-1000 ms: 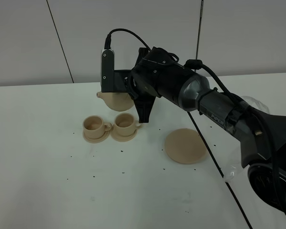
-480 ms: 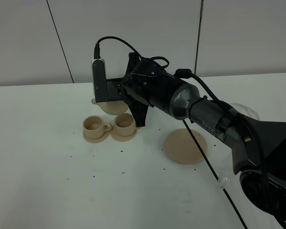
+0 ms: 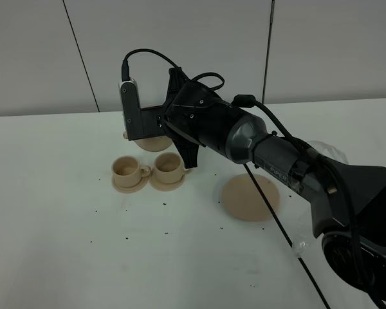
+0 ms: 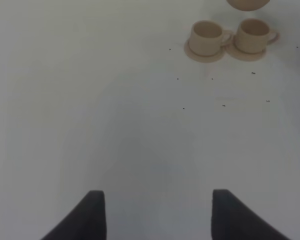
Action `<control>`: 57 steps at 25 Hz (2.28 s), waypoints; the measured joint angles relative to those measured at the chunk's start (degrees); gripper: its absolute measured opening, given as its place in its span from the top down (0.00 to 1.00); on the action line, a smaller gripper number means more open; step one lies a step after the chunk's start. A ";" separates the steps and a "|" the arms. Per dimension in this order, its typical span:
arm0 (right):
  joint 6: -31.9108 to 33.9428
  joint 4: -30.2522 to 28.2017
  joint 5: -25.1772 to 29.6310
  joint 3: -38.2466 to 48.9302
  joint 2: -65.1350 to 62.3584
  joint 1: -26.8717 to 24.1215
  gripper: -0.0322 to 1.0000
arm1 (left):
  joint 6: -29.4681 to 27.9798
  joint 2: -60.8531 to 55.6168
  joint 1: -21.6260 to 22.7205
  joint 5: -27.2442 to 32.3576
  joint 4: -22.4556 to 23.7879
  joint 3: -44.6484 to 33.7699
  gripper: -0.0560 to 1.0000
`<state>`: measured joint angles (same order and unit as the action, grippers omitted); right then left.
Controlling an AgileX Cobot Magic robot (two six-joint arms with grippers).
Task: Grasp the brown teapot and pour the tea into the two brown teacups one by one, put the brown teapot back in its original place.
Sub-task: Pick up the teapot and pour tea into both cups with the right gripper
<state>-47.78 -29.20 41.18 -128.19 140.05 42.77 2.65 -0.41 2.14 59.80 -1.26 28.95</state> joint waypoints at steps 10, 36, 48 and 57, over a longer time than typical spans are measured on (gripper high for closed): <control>-1.21 -1.04 -0.58 0.00 0.00 0.38 0.88 | 0.00 0.00 0.00 0.00 0.00 0.00 0.44; -6.49 -3.69 -1.95 0.00 0.02 1.59 0.88 | 0.06 0.00 0.00 0.00 0.00 0.00 0.44; -6.56 -6.24 -4.57 0.00 1.84 2.14 0.88 | 0.01 0.00 0.00 0.00 0.00 0.00 0.44; -6.56 -7.39 -4.69 0.00 1.84 2.14 0.88 | 0.01 0.00 0.00 0.00 0.00 0.00 0.44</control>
<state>-54.35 -36.60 36.50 -128.19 141.88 44.91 2.65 -0.41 2.14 59.80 -1.26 28.95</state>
